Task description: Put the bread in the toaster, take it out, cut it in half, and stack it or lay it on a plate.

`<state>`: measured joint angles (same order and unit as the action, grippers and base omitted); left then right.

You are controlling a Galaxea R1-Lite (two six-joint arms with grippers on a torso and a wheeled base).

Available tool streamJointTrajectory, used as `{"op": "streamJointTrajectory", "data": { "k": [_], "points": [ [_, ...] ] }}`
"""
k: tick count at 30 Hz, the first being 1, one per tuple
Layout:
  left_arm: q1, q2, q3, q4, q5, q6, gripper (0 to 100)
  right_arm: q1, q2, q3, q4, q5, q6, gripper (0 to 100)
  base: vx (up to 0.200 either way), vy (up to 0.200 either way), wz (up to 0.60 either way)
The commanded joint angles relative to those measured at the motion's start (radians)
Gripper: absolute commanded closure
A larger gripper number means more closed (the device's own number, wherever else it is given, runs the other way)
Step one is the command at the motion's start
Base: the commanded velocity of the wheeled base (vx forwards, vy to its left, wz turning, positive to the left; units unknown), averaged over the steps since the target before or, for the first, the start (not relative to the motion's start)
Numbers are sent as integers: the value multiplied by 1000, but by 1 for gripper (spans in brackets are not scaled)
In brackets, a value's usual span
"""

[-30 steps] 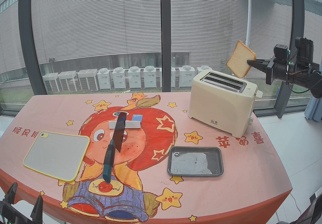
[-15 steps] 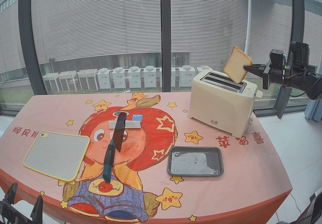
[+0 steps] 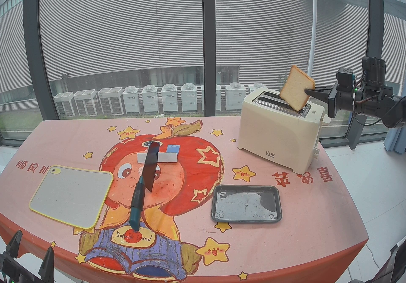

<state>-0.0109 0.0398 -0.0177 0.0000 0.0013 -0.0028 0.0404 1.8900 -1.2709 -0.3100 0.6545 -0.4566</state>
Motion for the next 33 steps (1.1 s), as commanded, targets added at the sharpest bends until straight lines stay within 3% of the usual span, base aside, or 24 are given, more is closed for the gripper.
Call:
{"op": "streamJointTrajectory", "data": {
  "k": [1, 33],
  "points": [
    [0, 2, 18, 0, 0, 0, 0, -1, 12, -1, 0, 1, -1, 100, 0, 0, 0],
    [0, 2, 18, 0, 0, 0, 0, 21, 46, 4, -8, 1, -17, 100, 0, 0, 0]
  ]
}}
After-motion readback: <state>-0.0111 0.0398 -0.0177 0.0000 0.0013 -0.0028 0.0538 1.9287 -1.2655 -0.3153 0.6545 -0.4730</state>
